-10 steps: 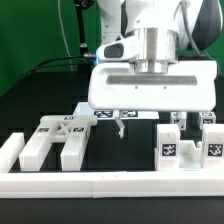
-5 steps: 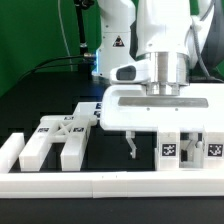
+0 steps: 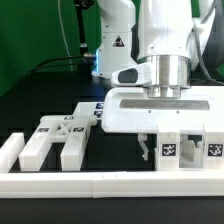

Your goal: Assemble chair

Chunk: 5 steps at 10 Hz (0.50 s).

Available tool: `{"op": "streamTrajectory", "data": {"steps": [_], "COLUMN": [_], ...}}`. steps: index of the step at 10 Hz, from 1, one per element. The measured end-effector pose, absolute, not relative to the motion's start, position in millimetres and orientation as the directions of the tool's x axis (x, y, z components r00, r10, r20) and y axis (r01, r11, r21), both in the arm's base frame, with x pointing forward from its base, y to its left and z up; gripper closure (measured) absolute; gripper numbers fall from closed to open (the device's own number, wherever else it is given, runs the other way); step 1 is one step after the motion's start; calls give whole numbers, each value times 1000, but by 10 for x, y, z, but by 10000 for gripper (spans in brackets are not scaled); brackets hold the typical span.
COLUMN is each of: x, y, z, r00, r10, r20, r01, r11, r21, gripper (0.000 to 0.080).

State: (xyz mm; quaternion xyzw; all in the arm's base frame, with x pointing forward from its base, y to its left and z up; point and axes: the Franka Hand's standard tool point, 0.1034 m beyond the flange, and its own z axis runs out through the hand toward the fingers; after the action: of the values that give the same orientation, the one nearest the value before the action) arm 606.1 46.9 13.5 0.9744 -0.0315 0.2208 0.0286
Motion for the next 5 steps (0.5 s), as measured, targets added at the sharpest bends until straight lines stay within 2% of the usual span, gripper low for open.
{"op": "streamTrajectory", "data": {"steps": [1, 2, 3, 5], "x": [6063, 6066, 6067, 6067], "y": [422, 403, 403, 403], "z": [137, 140, 142, 143], "r00": [900, 900, 900, 900], "r10": [-52, -53, -53, -53], "r20": [433, 433, 434, 434], "r01": [-79, -82, -81, -81], "r11": [-996, -996, -996, -996], "r21": [46, 48, 48, 48], "gripper": [704, 704, 763, 763]}}
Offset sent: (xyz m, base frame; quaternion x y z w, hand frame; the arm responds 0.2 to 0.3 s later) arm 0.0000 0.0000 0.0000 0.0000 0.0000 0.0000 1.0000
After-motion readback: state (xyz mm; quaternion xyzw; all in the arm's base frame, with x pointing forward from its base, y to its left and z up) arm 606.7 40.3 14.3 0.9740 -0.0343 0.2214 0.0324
